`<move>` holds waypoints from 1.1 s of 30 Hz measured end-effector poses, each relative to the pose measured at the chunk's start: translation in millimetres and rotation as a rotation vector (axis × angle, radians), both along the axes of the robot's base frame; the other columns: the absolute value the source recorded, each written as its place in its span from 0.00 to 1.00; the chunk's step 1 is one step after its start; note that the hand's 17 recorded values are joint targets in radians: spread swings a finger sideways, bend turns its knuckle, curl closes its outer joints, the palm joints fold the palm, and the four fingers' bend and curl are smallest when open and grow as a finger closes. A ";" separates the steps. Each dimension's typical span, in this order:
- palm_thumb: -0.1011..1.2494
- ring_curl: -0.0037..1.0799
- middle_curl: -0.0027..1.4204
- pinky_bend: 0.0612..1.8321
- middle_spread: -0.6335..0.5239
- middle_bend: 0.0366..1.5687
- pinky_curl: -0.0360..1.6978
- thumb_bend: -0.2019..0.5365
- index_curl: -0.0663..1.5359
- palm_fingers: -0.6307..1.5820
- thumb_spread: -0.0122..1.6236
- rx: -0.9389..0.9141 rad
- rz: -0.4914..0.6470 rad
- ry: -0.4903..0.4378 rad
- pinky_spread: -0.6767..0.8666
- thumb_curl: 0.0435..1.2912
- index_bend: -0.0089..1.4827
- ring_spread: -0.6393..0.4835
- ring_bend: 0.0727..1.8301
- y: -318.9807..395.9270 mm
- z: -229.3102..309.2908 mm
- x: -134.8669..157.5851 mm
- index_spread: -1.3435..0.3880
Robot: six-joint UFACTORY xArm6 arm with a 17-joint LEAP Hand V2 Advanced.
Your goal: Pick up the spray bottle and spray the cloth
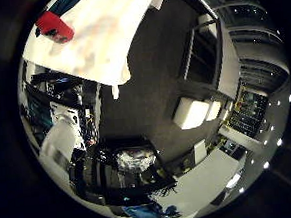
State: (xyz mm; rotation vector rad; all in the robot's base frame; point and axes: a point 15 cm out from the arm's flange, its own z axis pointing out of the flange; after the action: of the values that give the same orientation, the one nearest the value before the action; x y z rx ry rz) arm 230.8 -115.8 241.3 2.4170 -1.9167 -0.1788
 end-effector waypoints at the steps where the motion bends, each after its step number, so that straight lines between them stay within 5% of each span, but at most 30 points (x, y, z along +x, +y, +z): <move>1: 0.58 0.25 0.20 0.14 0.64 0.09 0.20 0.24 0.24 0.35 0.65 -0.003 -0.001 -0.005 0.71 0.26 0.13 0.77 0.07 -0.9 0.6 1.3 0.60; 21: 0.57 0.25 0.20 0.16 0.63 0.10 0.20 0.24 0.23 0.35 0.65 -0.029 -0.016 -0.068 0.70 0.26 0.12 0.76 0.09 -34.8 38.0 34.9 0.59; 33: 0.45 0.26 0.21 0.19 0.64 0.10 0.21 0.22 0.21 0.33 0.64 0.120 -0.014 -0.080 0.71 0.21 0.11 0.76 0.11 -40.1 35.7 51.8 0.60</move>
State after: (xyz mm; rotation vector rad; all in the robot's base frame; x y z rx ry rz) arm 282.6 -155.8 277.0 2.5233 -2.0118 -0.2068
